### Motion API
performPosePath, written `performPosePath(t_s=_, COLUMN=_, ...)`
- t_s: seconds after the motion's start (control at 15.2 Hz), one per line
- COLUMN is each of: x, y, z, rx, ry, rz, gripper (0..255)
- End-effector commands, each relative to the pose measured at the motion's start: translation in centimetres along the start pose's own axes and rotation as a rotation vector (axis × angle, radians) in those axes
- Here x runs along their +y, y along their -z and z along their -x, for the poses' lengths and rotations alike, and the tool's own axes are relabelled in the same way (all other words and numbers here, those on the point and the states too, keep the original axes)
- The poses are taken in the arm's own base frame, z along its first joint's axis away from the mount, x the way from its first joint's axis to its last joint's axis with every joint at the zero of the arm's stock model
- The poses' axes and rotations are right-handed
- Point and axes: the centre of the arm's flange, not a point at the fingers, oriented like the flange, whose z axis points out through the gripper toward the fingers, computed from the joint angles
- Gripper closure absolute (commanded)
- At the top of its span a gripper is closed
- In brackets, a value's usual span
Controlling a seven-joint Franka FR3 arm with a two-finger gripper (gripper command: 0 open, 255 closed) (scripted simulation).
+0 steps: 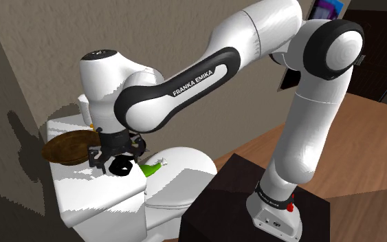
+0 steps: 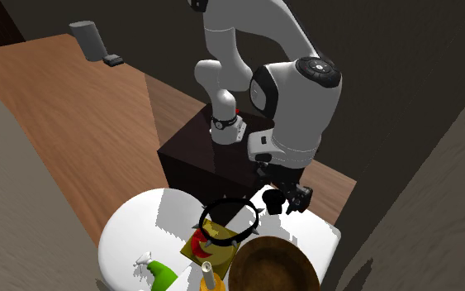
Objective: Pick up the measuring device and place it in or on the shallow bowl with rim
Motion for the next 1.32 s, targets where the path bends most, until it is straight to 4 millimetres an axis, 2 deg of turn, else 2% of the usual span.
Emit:
performPosePath(t_s=0.0, x=0.0, y=-0.3, z=0.0, rx=0.0, ry=0.0, rz=0.0, gripper=0)
performPosePath(t_s=0.4, x=0.0, y=-0.3, z=0.0, rx=0.0, ry=0.0, rz=0.0, gripper=0)
performPosePath(t_s=0.46, x=0.0, y=-0.3, z=0.0, rx=0.0, ry=0.0, rz=0.0, gripper=255)
performPosePath(t_s=1.06, x=0.0, y=-0.3, z=0.0, rx=0.0, ry=0.0, rz=0.0, gripper=255)
performPosePath(t_s=1.25, x=0.1, y=1.3, z=0.0, rx=0.0, ry=0.0, rz=0.0, gripper=255)
